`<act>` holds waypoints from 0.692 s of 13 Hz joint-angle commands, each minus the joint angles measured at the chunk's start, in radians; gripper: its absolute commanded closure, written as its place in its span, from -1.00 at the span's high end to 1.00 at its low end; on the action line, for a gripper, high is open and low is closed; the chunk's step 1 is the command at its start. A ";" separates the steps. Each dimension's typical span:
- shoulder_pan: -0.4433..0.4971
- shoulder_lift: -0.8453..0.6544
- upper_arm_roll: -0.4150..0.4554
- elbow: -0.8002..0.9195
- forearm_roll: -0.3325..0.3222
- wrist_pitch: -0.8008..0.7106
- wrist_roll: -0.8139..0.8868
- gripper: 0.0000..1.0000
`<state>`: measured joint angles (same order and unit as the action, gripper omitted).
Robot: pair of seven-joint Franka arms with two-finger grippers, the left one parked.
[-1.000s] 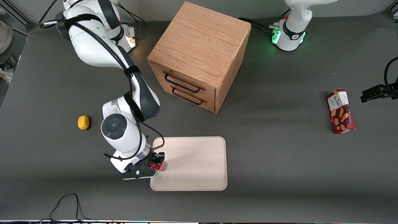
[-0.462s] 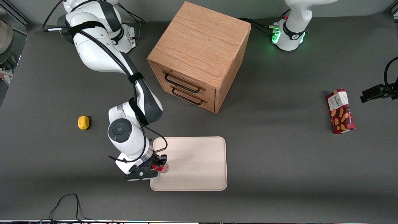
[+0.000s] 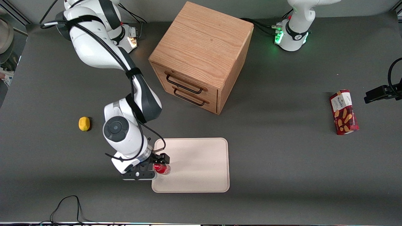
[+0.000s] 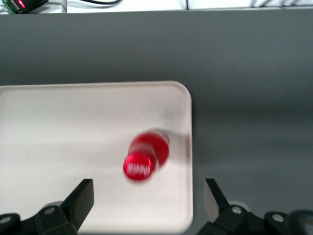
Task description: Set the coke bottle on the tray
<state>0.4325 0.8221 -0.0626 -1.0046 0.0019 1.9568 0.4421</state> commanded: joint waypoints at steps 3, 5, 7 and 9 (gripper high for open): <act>-0.001 -0.336 0.004 -0.168 -0.003 -0.303 0.078 1.00; -0.044 -0.496 0.012 -0.286 0.004 -0.358 0.066 1.00; -0.110 -0.640 0.035 -0.392 0.007 -0.410 0.028 1.00; -0.200 -0.748 0.053 -0.488 0.007 -0.412 -0.118 1.00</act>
<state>0.3125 0.2265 -0.0411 -1.3089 0.0019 1.5206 0.4310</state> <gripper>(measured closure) 0.000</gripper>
